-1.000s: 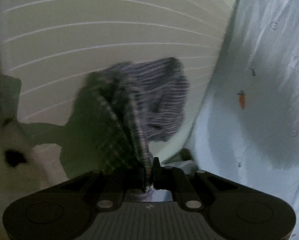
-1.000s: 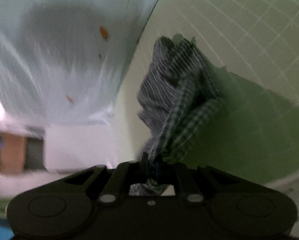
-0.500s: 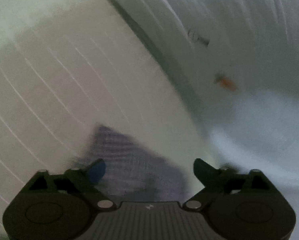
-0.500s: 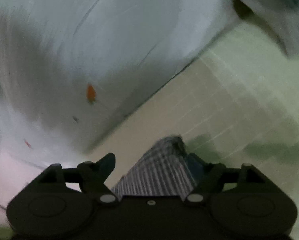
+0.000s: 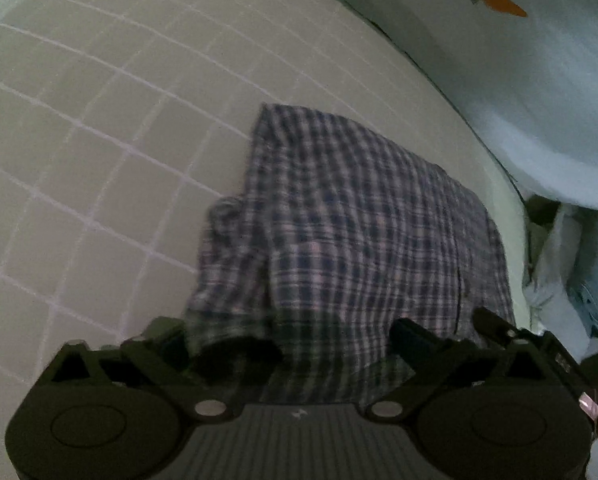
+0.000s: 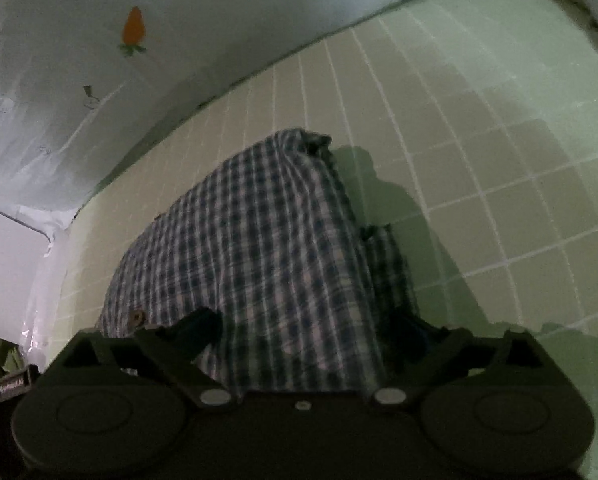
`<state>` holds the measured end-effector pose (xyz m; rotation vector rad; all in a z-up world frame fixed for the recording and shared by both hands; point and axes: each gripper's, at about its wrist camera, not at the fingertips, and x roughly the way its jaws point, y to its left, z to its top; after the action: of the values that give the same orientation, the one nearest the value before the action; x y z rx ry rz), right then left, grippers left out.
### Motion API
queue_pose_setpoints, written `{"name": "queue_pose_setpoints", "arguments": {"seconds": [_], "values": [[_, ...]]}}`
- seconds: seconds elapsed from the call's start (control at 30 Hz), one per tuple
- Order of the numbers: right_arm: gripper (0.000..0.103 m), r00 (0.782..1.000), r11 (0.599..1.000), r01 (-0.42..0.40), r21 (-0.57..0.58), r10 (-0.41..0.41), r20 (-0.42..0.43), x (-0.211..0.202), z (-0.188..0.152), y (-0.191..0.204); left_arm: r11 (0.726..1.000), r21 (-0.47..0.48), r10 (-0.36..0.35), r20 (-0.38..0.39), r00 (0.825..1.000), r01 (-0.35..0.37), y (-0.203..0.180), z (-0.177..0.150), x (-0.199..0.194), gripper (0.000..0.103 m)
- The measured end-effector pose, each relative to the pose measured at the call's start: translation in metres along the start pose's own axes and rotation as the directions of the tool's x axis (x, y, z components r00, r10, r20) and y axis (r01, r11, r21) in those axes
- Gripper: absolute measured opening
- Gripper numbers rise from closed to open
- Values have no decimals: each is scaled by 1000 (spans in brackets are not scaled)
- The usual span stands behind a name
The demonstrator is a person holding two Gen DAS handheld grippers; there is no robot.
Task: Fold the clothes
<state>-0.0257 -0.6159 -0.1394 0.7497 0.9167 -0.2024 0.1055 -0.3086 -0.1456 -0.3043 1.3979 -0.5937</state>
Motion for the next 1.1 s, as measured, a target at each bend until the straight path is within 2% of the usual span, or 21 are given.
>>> {"name": "queue_pose_setpoints", "arguments": {"seconds": [0.2, 0.33, 0.47, 0.6, 0.7, 0.9, 1.0, 1.1], "values": [[103, 999, 1000, -4, -25, 3, -37, 14, 6, 16, 996, 80, 45, 32, 998, -48, -20, 5, 12, 103], [103, 992, 986, 99, -132, -109, -71, 22, 14, 36, 993, 96, 59, 44, 997, -63, -20, 1, 9, 103], [103, 977, 955, 188, -231, -206, -56, 23, 21, 48, 991, 116, 66, 51, 997, -71, -21, -3, 9, 103], [103, 956, 898, 221, -380, -276, -96, 34, 29, 61, 986, 141, 86, 55, 995, -93, -26, -6, 11, 103], [103, 952, 900, 237, -365, -290, -97, 38, 30, 63, 983, 145, 108, 60, 992, -115, -28, -6, 9, 103], [103, 976, 956, 207, -209, -215, -18, 25, 3, 48, 980, 155, 116, 79, 990, -128, -30, -8, 11, 103], [103, 982, 969, 189, -161, -189, 14, 19, -10, 49, 980, 163, 105, 92, 990, -119, -28, -10, 10, 103], [103, 997, 990, 81, -118, -82, -4, 15, -24, 54, 983, 167, 67, 96, 993, -82, -25, -12, 9, 102]]}}
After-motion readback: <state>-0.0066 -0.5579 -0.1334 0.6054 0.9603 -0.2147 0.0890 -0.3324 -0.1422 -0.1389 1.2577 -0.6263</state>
